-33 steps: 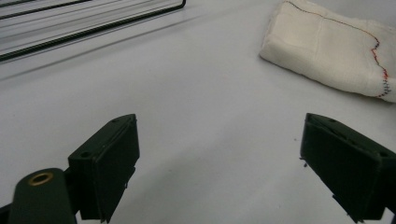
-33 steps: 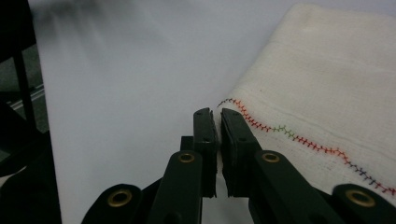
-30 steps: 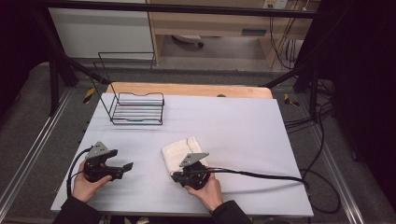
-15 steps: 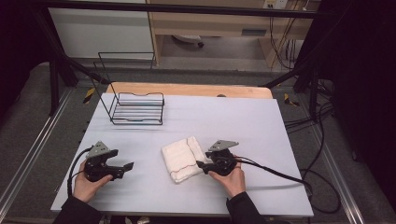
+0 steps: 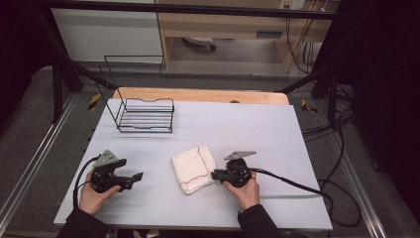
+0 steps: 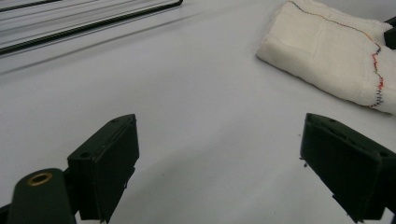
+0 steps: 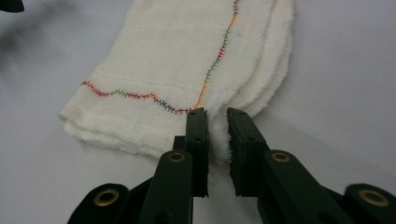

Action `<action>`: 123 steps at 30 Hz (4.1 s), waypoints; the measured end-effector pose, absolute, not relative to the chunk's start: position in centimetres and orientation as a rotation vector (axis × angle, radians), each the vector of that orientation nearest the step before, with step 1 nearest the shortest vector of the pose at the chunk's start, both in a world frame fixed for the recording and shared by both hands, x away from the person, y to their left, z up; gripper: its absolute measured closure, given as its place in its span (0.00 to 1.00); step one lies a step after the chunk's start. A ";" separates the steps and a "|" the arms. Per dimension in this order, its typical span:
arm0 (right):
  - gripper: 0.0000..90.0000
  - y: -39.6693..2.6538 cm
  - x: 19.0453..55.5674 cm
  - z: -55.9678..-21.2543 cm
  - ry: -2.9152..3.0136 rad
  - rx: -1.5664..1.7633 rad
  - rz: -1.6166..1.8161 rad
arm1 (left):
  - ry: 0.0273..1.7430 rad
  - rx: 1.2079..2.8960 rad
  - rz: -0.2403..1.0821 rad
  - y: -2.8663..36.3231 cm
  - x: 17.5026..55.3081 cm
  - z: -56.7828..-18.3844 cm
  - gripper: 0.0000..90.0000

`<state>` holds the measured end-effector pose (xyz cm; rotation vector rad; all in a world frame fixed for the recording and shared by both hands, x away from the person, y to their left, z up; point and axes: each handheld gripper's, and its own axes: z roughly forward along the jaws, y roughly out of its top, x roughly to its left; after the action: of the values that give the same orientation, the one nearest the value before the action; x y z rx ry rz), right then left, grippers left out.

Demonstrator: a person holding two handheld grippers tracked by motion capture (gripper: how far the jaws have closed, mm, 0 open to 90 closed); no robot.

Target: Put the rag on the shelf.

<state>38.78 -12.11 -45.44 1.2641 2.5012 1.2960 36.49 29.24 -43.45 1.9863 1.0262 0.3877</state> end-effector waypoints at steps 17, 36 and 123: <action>0.61 -12.4 37.6 -43.7 2.421 1.158 1.315 | 1.107 1.957 0.397 25.1 38.0 -41.7 0.15; 0.17 -15.5 38.6 -43.4 2.342 1.146 1.328 | 1.161 2.010 0.388 17.9 42.0 -43.6 0.42; 0.94 -10.3 41.9 -39.6 2.291 1.113 1.453 | 1.031 1.824 0.334 17.8 40.7 -40.6 0.92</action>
<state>41.93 -10.30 -39.56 1.1134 2.2905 1.4526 40.66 17.83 -40.56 1.8244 1.0313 0.3338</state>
